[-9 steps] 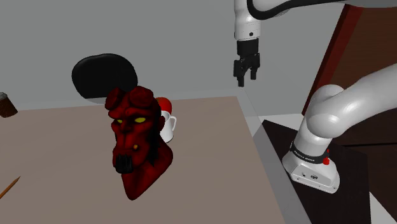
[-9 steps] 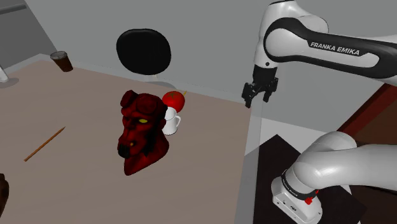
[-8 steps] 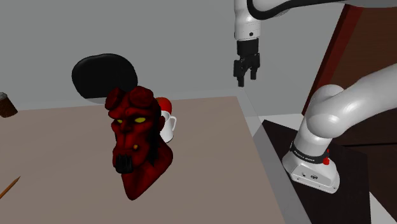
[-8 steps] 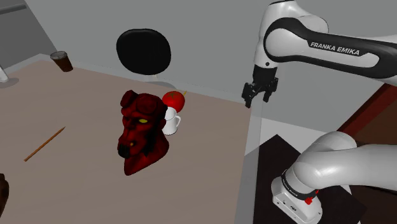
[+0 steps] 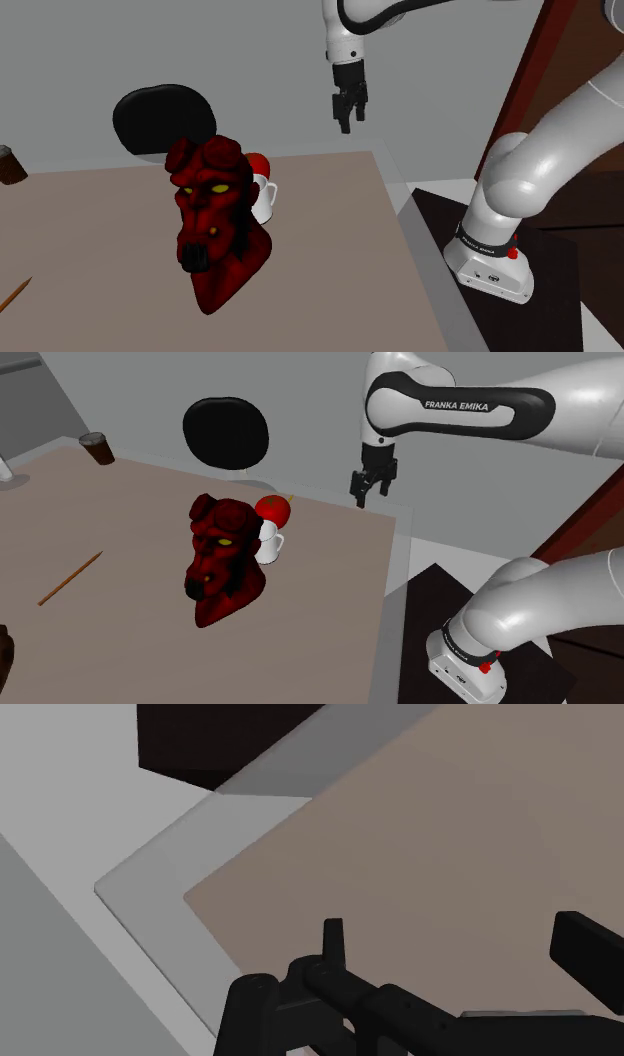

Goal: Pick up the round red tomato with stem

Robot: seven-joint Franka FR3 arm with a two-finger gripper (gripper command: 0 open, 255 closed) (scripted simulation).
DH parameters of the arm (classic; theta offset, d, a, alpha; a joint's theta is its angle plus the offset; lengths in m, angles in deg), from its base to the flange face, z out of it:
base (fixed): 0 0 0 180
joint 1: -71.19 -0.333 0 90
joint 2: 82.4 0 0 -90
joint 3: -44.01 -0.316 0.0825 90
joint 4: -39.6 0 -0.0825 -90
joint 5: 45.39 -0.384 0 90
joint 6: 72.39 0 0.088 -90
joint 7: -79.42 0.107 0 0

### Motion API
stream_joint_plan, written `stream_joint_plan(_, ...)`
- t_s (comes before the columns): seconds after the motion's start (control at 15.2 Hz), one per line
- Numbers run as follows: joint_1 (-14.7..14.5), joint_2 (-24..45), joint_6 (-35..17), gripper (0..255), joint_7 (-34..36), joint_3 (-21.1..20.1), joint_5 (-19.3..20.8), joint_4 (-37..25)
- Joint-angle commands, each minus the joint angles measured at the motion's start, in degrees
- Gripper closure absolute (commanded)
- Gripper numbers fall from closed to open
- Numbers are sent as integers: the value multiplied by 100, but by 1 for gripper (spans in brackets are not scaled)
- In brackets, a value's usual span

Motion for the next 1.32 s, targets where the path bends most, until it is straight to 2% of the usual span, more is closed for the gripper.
stream_joint_plan(0.0, -82, 448, -68, 0, -214, -55, 70, -385)
stream_joint_plan(0.66, -494, 2614, 25, 0, -1012, -484, 522, -2683)
stream_joint_plan(1.25, -1094, 4661, 689, 0, -1619, -906, 1209, -5390)
